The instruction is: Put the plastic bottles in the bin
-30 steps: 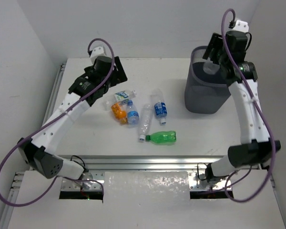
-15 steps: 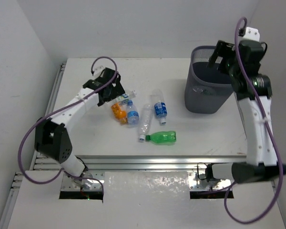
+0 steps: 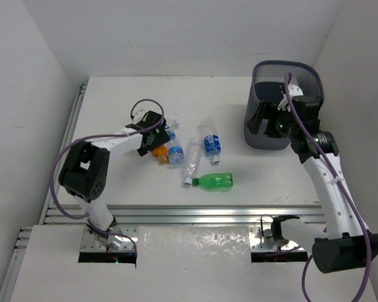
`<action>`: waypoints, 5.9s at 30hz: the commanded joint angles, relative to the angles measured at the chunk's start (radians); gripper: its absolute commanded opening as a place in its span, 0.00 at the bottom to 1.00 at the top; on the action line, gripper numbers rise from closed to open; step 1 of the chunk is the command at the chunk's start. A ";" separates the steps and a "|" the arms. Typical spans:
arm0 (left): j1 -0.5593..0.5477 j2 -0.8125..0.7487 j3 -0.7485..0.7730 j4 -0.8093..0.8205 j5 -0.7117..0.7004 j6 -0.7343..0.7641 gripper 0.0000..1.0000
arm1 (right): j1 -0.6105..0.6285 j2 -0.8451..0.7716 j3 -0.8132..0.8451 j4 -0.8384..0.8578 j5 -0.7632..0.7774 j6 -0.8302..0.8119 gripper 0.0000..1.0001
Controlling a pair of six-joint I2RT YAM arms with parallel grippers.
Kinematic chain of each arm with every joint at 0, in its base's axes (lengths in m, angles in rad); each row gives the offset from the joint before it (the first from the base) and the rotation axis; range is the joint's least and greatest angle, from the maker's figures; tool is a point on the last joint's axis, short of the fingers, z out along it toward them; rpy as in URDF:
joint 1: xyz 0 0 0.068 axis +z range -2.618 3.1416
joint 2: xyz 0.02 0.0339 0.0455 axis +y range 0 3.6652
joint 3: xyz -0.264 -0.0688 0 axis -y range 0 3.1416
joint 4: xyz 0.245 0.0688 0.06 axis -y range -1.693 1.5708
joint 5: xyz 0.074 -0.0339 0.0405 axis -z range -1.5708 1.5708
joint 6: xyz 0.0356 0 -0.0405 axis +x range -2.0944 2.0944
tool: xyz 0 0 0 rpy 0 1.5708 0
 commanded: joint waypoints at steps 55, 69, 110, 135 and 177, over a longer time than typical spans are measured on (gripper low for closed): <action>0.029 -0.391 0.320 -0.150 -0.073 0.282 1.00 | 0.114 -0.035 0.139 0.013 0.408 0.100 0.00; 0.181 0.207 0.699 -0.374 0.051 0.554 0.96 | -0.089 0.513 0.858 -0.337 0.383 -0.008 0.99; 0.199 0.474 0.722 -0.247 0.244 0.875 0.92 | -0.077 -0.042 0.148 0.043 -0.170 0.052 0.99; -0.081 -0.426 -0.056 0.957 0.997 -0.207 0.00 | 0.370 -0.004 -0.210 0.910 -0.540 0.288 0.99; -0.216 0.040 0.435 -0.285 -0.149 0.304 1.00 | -0.035 0.228 0.544 -0.158 0.385 -0.063 0.99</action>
